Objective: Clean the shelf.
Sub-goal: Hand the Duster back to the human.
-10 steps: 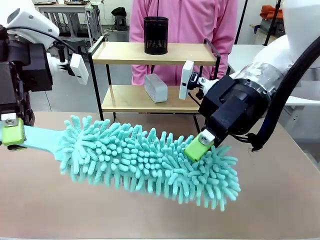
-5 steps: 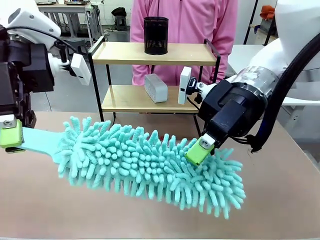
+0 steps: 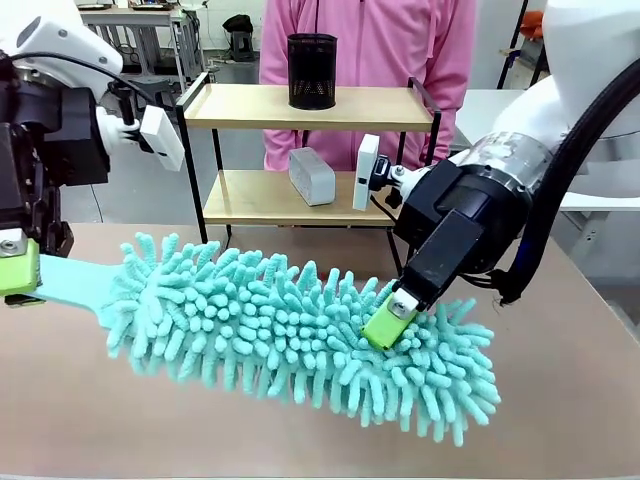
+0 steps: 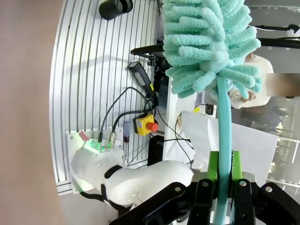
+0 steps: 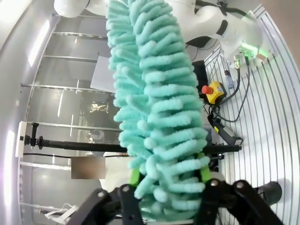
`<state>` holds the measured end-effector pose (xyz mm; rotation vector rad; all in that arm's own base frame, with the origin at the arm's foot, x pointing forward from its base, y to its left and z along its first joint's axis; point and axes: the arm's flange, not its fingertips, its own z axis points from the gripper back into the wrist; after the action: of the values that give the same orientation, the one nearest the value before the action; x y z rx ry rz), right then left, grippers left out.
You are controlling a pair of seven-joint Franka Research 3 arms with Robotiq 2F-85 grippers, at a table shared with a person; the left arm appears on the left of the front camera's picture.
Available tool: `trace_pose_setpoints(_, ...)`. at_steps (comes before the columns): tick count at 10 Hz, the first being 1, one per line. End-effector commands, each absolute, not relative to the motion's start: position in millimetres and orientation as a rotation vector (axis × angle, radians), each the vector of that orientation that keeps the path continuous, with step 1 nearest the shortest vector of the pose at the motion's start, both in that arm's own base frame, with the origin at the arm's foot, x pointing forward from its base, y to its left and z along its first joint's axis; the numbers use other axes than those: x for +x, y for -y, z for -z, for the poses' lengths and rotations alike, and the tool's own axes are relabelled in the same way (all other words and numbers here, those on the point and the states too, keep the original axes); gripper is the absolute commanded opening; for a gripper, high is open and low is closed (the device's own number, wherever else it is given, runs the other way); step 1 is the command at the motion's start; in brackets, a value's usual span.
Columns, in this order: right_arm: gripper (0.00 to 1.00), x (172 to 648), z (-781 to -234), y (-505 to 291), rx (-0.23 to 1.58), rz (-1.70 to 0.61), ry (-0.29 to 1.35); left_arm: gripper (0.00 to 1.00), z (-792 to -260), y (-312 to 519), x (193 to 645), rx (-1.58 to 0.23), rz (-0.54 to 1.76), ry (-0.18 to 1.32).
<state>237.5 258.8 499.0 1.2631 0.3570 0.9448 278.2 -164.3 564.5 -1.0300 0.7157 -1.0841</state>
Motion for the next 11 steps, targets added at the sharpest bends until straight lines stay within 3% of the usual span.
trace_pose_setpoints(1, 0.00, 240.6, -500.0, -260.3, 1.275, -1.006, -0.400, 0.12, -572.0, 158.1, 280.5, -1.016, 1.082, -0.691)
trace_pose_setpoints(2, 0.05, 240.5, -499.0, -261.3, 1.269, -0.999, -0.405, 0.12, -570.6, 158.1, 281.5, -1.017, 1.073, -0.688)
trace_pose_setpoints(3, 0.00, 240.4, -499.1, -261.4, 1.273, -0.999, -0.406, 0.12, -570.5, 158.3, 281.2, -1.014, 1.070, -0.683)
trace_pose_setpoints(8, 0.00, 244.5, -494.5, -257.9, 1.289, -0.976, -0.418, 0.12, -569.7, 159.5, 281.1, -1.000, 1.068, -0.692)
trace_pose_setpoints(11, 0.00, 245.1, -495.9, -256.2, 1.285, -0.976, -0.409, 0.97, -573.0, 159.1, 281.2, -0.989, 1.083, -0.677)
